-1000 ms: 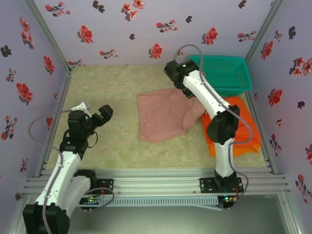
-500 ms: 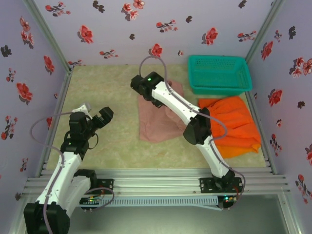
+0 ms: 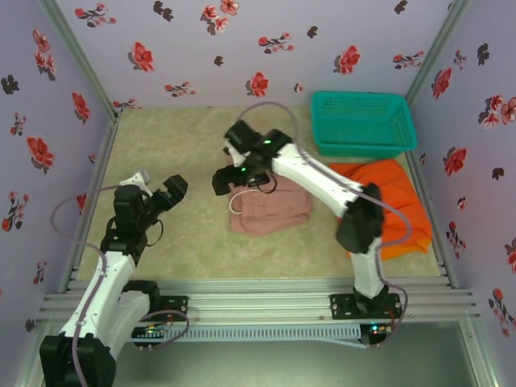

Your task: Fold and stack the shorts

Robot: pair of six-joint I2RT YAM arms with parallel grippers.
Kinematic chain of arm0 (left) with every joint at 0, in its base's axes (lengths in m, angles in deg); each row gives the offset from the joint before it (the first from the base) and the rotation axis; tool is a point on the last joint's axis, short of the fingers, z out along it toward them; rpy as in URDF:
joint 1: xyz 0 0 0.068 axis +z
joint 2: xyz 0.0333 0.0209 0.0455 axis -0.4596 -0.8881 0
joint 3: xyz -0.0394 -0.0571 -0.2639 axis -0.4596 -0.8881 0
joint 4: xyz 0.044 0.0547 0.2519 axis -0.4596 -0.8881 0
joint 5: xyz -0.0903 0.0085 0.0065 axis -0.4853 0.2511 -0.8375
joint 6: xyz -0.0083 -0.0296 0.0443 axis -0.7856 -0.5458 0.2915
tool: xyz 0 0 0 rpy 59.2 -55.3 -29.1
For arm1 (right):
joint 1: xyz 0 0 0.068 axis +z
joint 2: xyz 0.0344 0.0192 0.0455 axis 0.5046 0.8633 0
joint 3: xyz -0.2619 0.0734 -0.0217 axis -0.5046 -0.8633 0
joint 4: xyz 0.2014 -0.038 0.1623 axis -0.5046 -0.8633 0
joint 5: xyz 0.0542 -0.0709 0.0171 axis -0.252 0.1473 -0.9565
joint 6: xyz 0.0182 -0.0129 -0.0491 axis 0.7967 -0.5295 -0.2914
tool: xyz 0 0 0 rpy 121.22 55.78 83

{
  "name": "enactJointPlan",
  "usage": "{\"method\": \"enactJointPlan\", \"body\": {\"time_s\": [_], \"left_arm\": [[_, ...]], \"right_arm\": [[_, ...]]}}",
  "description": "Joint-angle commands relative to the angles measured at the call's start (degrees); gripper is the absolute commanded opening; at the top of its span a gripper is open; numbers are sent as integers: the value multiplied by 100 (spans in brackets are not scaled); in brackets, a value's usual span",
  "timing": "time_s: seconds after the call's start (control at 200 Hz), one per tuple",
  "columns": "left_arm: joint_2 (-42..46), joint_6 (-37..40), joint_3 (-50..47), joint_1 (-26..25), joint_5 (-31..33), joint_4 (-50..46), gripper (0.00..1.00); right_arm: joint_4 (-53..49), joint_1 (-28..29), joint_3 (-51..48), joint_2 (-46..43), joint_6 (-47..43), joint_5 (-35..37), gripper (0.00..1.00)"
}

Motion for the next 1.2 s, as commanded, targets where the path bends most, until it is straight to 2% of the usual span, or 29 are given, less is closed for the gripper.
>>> {"method": "enactJointPlan", "body": {"time_s": [0.0,0.09,0.255,0.405,0.515,0.785,0.915,1.105,1.195], "left_arm": [[-228,-394,288,27,-528,532,99],[-698,-628,486,-165,-752,832,99],[-1903,-677,1280,-980,-762,856,99],[-2885,-1056,1894,-1699,-843,1608,99],[-3582,-1465,2229,-1980,-893,2214,99],[-5167,-1966,2704,-2248,-873,3119,99],[-5764,-1767,2852,-2246,-757,3102,99],[-6162,-1109,2686,-2175,-95,2702,99],[-6432,-1060,2586,-2115,-26,2748,99]], "right_arm": [[1817,-606,-1305,-1355,590,-687,99],[1963,-949,-2134,-1785,715,-503,99],[2771,-1270,-3444,-2199,1147,-534,99],[3226,-1590,-4141,-2283,1412,-437,99],[3645,-1837,-4542,-2153,1590,-584,99],[4282,-2026,-5147,-1665,1953,-888,99],[4535,-2029,-5557,-1577,2104,-944,99],[4778,-2028,-6180,-1668,2259,-940,99],[4993,-2028,-6482,-1655,2398,-1053,99]]}}
